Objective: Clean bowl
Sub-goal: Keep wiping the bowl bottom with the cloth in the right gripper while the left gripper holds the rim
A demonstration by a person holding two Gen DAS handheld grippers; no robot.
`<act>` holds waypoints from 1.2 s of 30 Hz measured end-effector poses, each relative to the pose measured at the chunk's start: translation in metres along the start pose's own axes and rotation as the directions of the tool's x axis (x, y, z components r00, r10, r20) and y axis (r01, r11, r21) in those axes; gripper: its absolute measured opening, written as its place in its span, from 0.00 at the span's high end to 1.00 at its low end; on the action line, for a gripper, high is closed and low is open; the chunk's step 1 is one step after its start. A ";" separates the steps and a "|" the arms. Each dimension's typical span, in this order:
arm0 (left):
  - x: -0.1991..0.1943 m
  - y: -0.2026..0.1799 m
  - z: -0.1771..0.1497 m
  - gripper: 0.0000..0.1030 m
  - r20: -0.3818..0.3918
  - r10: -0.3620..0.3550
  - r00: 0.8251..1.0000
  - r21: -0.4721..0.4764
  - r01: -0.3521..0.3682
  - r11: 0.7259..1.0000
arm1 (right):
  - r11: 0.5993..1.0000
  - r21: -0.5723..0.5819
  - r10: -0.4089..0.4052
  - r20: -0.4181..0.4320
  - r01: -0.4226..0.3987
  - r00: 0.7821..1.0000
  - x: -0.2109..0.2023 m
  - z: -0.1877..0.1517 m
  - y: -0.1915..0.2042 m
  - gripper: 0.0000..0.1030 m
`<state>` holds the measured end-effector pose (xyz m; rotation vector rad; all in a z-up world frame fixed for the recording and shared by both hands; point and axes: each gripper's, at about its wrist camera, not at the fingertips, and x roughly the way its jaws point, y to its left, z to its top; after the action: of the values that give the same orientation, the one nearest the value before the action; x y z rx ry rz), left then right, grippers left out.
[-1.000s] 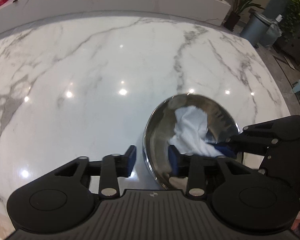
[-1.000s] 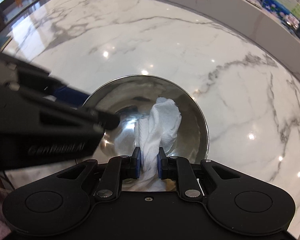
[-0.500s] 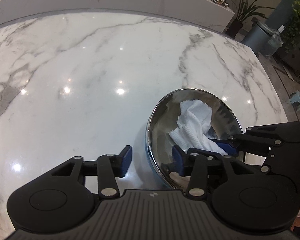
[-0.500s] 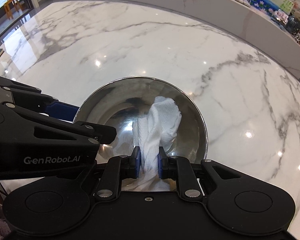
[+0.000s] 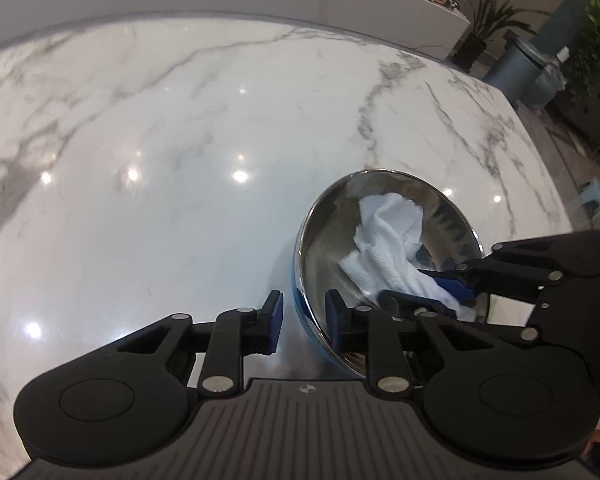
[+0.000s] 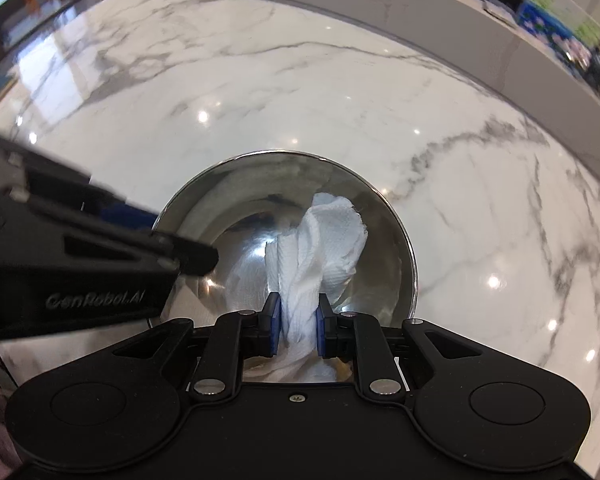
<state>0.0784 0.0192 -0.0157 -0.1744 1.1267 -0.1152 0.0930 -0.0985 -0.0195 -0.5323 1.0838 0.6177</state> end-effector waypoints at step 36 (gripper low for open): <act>-0.007 -0.002 -0.006 0.80 -0.021 -0.040 0.999 0.000 0.040 0.999 | 0.998 -0.009 -0.058 -0.001 0.058 0.998 -0.003 -0.004 0.002 0.85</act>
<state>0.0705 0.0175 -0.0118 -0.1957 1.1446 -0.1538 0.0885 -0.1002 -0.0186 -0.5698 1.0639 0.5718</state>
